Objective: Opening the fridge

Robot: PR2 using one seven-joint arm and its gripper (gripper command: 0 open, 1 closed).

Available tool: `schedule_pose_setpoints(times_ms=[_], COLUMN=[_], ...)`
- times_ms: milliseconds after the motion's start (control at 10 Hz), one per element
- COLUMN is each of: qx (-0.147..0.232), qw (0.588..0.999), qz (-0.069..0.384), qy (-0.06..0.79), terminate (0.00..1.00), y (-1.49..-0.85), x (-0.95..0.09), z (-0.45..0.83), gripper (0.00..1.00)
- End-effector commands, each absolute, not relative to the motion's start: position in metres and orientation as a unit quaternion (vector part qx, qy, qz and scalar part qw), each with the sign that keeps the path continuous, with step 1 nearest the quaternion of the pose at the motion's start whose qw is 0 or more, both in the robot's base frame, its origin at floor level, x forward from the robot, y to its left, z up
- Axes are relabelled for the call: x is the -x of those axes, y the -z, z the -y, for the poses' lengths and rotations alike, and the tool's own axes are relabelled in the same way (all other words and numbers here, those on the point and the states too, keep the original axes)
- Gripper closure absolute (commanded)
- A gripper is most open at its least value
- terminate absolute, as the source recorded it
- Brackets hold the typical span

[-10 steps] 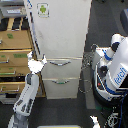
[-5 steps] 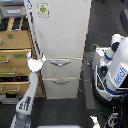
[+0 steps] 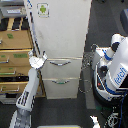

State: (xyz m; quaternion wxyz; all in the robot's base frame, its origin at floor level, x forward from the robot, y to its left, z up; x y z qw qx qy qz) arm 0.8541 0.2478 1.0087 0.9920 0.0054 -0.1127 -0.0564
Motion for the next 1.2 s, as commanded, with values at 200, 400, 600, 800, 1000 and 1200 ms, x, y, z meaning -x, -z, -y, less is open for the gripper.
schedule_pose_setpoints(times_ms=[200,400,600,800,1000,1200], qx=[0.048,0.035,0.018,0.018,0.040,0.037], qw=[0.999,0.999,1.000,1.000,0.999,0.999], qz=[0.001,-0.001,0.000,-0.005,-0.003,0.003], qy=[0.008,0.004,-0.011,-0.014,-0.010,0.000], terminate=[0.00,0.00,0.00,0.00,0.00,0.00], y=[-1.005,-1.006,-1.008,-1.007,-1.032,-1.053], x=[-0.917,-0.915,-0.918,-0.916,-0.932,-0.943], z=[-0.273,-0.290,-0.324,-0.323,-0.309,-0.294], gripper=[0.00,0.00,0.00,0.00,0.00,0.00])
